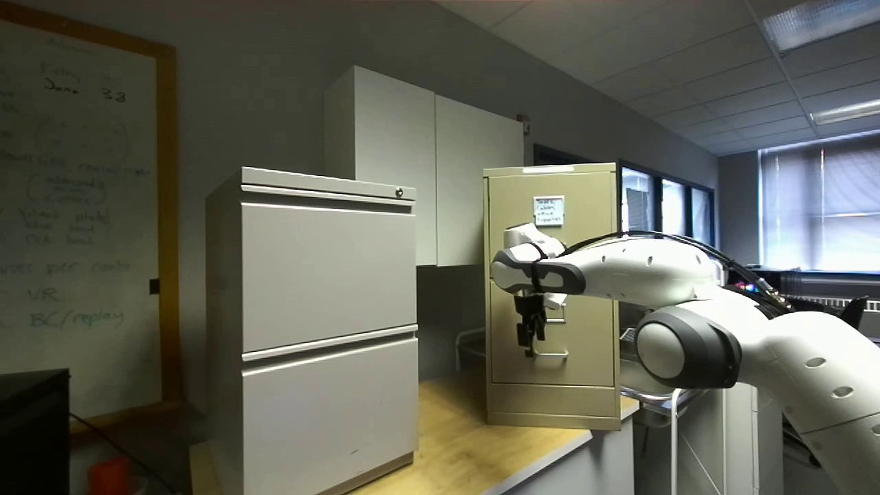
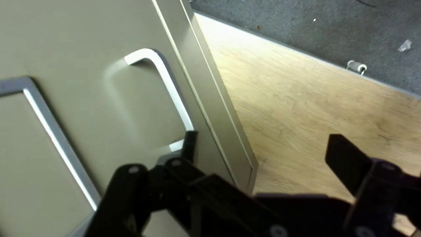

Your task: Open the lower drawer of the file cabinet on the right

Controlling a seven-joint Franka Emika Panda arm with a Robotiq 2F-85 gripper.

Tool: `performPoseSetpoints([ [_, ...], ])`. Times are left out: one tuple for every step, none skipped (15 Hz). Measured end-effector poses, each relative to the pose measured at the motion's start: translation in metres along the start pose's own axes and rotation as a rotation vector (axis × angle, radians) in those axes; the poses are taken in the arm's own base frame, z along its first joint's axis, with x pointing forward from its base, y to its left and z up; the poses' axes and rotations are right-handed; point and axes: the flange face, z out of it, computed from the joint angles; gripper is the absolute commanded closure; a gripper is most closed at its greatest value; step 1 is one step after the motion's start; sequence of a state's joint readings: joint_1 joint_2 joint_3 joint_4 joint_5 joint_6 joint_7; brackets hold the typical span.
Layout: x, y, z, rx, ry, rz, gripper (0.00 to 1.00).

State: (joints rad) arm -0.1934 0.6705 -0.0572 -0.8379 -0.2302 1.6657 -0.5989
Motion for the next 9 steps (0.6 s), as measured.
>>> performPoseSetpoints([
  [0.004,0.0,0.004,-0.011,0.009,0.023,0.0],
  [0.008,0.001,0.009,-0.02,0.015,0.045,0.0],
  [0.01,0.002,0.014,-0.03,0.018,0.065,0.0],
  [0.012,0.004,0.019,-0.042,0.019,0.083,0.0],
  [0.014,0.006,0.025,-0.054,0.017,0.1,0.0],
  [0.014,0.009,0.031,-0.068,0.013,0.116,0.0],
  [0.014,0.012,0.038,-0.088,0.006,0.131,0.0],
  [0.014,0.013,0.044,-0.097,-0.008,0.15,0.0],
  [0.014,0.013,0.048,-0.107,-0.019,0.169,0.0],
])
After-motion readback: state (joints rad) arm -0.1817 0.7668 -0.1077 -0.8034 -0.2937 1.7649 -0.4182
